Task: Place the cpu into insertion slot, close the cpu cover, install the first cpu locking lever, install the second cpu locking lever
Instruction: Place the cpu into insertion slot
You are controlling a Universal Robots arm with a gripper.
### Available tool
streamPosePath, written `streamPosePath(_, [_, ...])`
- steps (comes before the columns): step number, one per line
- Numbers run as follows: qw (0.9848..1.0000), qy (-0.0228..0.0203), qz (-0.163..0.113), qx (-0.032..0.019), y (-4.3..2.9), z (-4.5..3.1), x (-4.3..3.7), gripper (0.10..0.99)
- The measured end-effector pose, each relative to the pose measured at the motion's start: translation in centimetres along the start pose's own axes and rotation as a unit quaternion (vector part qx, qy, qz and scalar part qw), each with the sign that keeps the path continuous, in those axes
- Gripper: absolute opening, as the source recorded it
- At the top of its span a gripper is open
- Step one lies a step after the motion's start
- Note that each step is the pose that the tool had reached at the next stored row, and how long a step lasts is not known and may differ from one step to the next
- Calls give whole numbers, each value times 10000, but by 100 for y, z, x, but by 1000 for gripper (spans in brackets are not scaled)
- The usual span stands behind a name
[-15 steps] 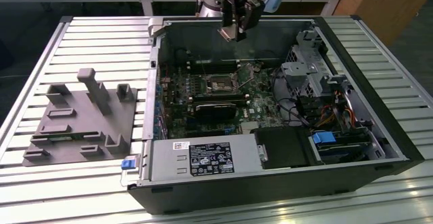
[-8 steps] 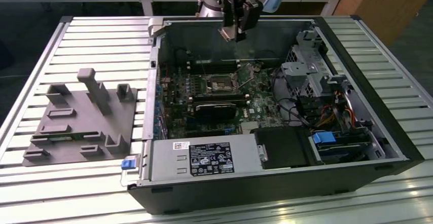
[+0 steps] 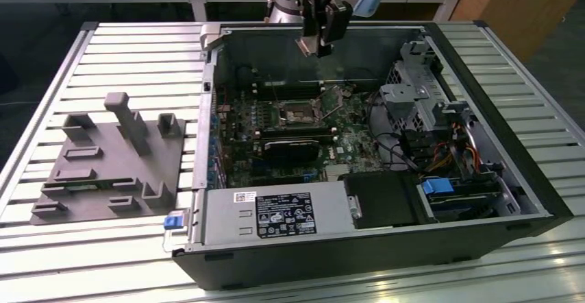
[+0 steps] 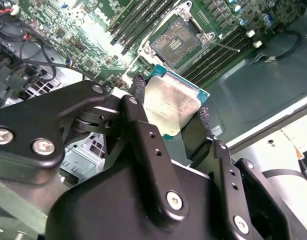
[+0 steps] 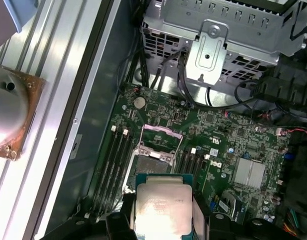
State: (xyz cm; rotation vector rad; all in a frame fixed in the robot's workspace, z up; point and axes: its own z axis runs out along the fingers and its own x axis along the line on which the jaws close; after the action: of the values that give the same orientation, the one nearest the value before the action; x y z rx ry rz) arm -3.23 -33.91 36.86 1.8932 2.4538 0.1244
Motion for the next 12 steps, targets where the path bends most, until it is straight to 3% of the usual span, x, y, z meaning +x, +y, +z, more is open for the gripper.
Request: streamPosePath(12, [10000, -2, 11, 0, -1, 17, 0, 541])
